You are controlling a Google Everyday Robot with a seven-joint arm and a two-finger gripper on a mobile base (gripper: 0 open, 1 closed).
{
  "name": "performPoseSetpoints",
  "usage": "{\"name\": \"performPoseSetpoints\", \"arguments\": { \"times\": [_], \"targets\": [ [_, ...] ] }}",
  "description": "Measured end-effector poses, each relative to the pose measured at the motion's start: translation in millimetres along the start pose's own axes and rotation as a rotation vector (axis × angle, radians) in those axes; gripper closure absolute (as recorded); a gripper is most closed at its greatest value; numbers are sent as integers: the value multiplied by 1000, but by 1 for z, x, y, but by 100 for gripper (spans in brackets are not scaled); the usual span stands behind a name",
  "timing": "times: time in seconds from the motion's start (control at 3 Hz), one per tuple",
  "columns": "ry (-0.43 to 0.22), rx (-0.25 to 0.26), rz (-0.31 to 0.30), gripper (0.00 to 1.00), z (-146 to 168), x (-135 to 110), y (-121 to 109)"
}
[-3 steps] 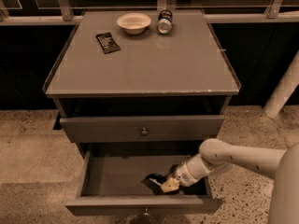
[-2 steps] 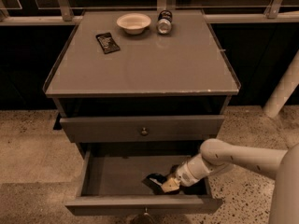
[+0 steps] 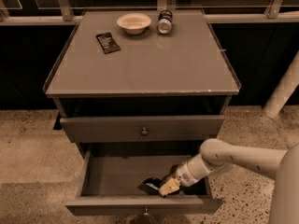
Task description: Place rxbar blueberry into middle drawer
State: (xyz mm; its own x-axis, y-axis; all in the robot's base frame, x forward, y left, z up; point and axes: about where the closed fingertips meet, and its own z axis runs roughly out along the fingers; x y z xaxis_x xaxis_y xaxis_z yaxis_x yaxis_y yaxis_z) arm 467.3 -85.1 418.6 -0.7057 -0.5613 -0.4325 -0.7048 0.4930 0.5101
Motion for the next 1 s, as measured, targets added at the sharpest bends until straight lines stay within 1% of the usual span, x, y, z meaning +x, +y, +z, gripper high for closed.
{"name": "performPoseSetpoints", "arguments": {
  "times": [0.33,0.67,1.0],
  "targets": [
    [0,0,0,12,0,0,0],
    [0,0,0,0,0,0,0],
    [0,0,0,0,0,0,0]
  ]
}}
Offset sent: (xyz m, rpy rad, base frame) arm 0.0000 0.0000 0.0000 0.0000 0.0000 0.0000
